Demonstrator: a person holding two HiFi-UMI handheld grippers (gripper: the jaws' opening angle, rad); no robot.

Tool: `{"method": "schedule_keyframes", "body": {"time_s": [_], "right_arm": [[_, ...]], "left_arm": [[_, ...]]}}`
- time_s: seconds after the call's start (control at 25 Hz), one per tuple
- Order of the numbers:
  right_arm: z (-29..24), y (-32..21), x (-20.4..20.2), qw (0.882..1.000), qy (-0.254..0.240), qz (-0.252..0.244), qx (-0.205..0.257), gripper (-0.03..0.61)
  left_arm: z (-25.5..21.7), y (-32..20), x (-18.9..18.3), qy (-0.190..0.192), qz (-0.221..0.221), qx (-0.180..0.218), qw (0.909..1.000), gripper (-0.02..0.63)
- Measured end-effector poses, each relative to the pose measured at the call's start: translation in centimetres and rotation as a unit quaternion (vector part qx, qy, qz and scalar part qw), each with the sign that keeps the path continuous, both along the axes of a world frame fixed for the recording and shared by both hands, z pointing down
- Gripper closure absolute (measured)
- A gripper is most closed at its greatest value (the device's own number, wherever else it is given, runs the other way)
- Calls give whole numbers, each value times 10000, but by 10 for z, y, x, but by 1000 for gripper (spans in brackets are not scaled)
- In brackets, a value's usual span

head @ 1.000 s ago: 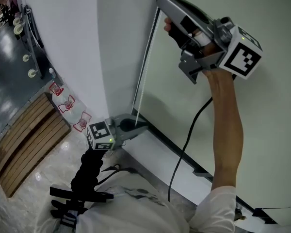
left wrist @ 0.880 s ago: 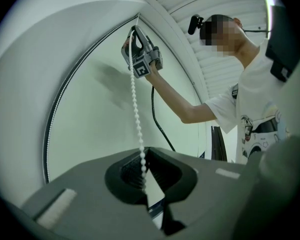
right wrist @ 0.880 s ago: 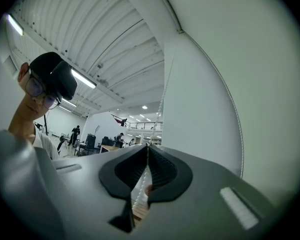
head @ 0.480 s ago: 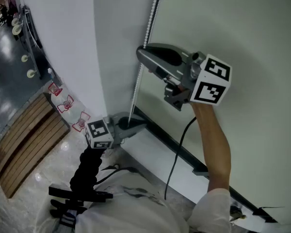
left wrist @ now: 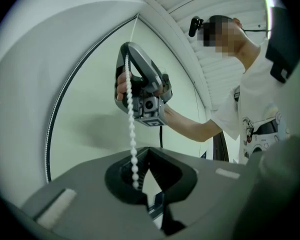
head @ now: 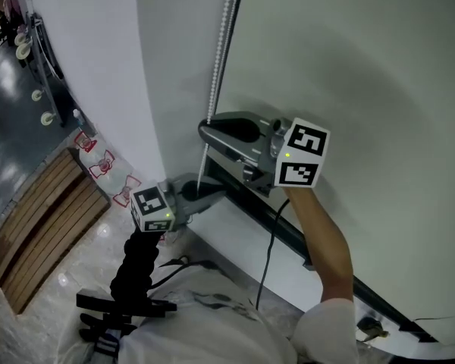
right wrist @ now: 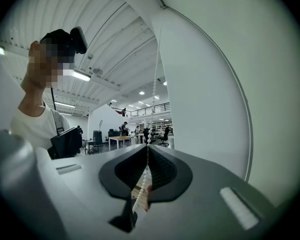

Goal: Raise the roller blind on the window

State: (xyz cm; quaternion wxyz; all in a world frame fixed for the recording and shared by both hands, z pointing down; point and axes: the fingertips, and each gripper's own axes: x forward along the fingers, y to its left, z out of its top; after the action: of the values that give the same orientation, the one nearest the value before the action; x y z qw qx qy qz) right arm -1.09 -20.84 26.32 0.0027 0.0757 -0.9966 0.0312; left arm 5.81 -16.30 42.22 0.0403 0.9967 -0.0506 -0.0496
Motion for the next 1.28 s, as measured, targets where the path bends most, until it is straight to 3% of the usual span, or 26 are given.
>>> {"method": "schedule_keyframes", "body": {"time_s": [0.44,0.6,0.76,0.84,0.88,1.28], "right_arm": [[98,15,-7,9962,598,-96,-621,566],[100,15,0,9955,345,-206,-854,566],[95,16,-1,9980,345,-117,-513,559],[92,15,1,9984,337,-122,-439,446],[86,14,2,9987,275,-146,-413,434],[-51,-13,2,9977,-297,-159,586,426]], "left_arm": [[4,-4,-4,-73,-104,-15,9999,615],[8,-5,-1,-152,-129,-36,9998,615],[3,-4,-2,-73,-118,-1,9999,615],[3,-3,-2,-64,-101,3,9999,615],[3,-2,-2,-56,-94,-3,9999,615],[-7,-6,-1,-45,-101,-29,9999,615]]}}
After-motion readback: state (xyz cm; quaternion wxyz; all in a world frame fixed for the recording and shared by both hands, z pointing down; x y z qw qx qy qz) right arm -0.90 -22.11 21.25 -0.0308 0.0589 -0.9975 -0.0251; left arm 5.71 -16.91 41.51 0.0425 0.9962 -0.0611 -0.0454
